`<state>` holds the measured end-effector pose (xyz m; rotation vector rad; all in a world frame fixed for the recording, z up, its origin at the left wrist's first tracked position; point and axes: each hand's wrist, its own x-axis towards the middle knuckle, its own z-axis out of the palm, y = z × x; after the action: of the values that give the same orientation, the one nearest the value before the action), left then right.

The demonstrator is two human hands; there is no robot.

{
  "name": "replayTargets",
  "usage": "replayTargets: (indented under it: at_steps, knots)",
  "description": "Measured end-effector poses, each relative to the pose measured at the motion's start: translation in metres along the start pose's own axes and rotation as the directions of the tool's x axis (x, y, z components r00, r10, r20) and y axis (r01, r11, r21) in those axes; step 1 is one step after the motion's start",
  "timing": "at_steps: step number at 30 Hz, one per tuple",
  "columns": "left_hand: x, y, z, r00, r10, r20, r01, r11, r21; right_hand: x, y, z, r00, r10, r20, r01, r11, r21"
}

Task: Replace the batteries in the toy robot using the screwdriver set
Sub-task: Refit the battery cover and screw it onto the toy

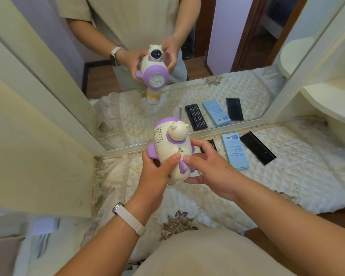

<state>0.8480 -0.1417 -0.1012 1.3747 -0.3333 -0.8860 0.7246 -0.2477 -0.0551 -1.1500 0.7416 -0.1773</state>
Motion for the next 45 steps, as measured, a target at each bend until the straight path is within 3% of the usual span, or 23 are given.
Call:
replayTargets:
  at_steps: [6,12,16,22,29,37,41,45]
  knots:
    - [0.004,-0.039,-0.003,0.983,-0.052,-0.175,0.074,0.990,0.120,0.009,0.036,-0.015,0.995,-0.036,-0.089,0.002,0.935,-0.355]
    - [0.008,-0.079,-0.008,0.946,-0.106,-0.306,0.194,0.942,0.273,0.005,0.076,-0.061,0.972,-0.228,-0.051,0.082,0.537,-0.840]
    - [0.010,-0.095,0.001,0.934,-0.100,-0.342,0.236,0.894,0.382,0.002,0.093,-0.097,0.958,-0.287,0.013,0.108,0.320,-0.941]
    - [0.000,-0.107,0.018,0.917,-0.068,-0.394,0.278,0.817,0.505,0.004,0.102,-0.154,0.956,-0.287,0.060,0.112,0.169,-0.979]
    - [-0.009,-0.116,0.038,0.865,-0.051,-0.499,0.322,0.819,0.475,0.020,0.101,-0.225,0.966,-0.235,0.107,0.127,0.072,-0.989]
    - [-0.026,-0.126,0.090,0.695,0.077,-0.715,0.362,0.822,0.440,0.048,0.092,-0.316,0.969,-0.231,0.087,0.094,0.020,-0.995]
    - [-0.036,-0.143,0.117,0.511,0.120,-0.851,0.398,0.845,0.358,0.066,0.085,-0.355,0.980,-0.199,0.031,0.048,0.083,-0.995]
    - [-0.047,-0.164,0.151,0.477,0.025,-0.878,0.454,0.849,0.271,0.080,0.087,-0.375,0.985,-0.174,0.018,0.045,0.149,-0.988]
